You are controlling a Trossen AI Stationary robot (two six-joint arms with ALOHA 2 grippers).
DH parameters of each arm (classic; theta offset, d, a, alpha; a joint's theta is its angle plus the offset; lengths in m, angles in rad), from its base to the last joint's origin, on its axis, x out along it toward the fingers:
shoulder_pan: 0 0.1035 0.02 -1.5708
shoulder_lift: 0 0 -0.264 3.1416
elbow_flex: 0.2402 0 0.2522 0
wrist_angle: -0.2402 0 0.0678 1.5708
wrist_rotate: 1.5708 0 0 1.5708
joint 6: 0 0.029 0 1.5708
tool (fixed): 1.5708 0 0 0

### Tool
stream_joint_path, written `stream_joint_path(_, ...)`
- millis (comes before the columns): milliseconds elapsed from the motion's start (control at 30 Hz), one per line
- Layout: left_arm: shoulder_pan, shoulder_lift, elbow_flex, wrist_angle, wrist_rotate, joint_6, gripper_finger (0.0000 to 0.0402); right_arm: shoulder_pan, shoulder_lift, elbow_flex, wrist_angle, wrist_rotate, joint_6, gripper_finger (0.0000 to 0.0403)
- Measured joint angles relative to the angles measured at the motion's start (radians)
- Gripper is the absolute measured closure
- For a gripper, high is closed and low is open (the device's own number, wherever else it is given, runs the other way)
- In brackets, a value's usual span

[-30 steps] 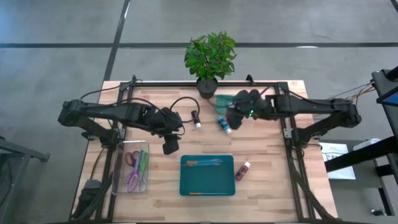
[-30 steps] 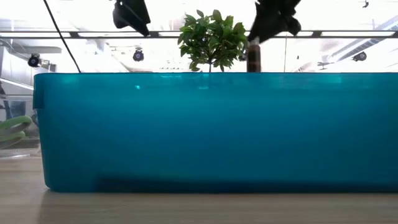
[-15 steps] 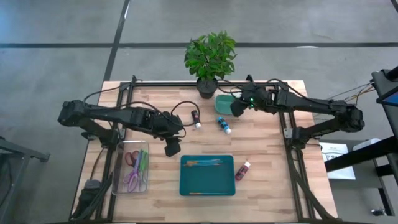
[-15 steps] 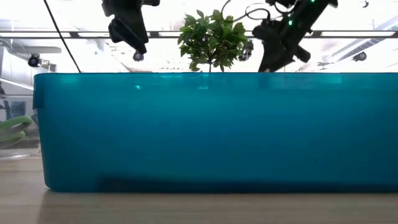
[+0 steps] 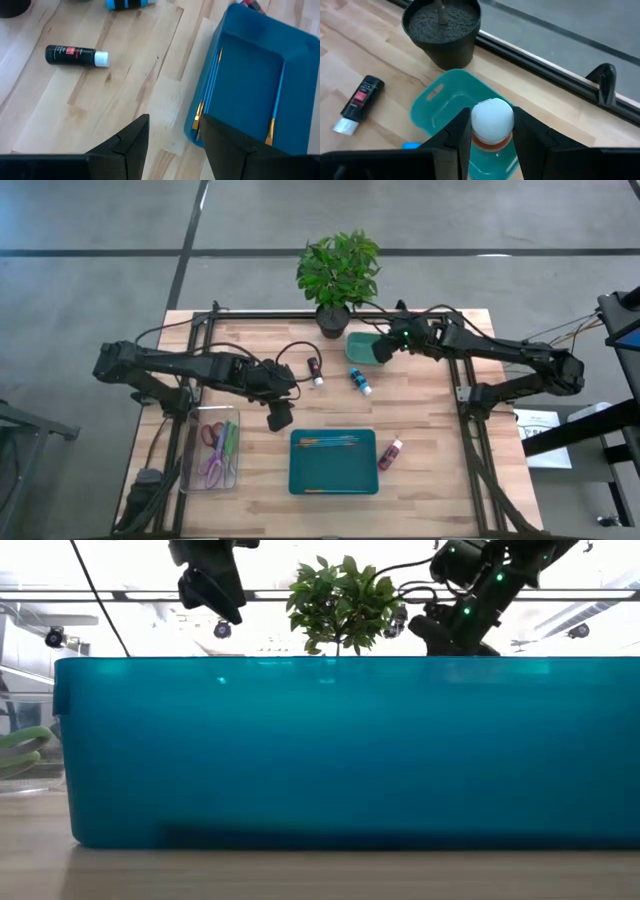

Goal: Pick & Place Paint Supplies
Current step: Put the brown paint bottle into the green bin

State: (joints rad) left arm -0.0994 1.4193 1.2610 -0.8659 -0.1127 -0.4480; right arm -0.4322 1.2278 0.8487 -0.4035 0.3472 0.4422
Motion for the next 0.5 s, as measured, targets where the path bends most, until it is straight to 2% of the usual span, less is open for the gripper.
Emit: stream_joint_path(500, 0.000, 0.000, 0.000, 0.013, 0.017, -0.025, 0.0218, -0.075, 0.034, -0.040, 0.054, -0.023, -0.047, 0.0296)
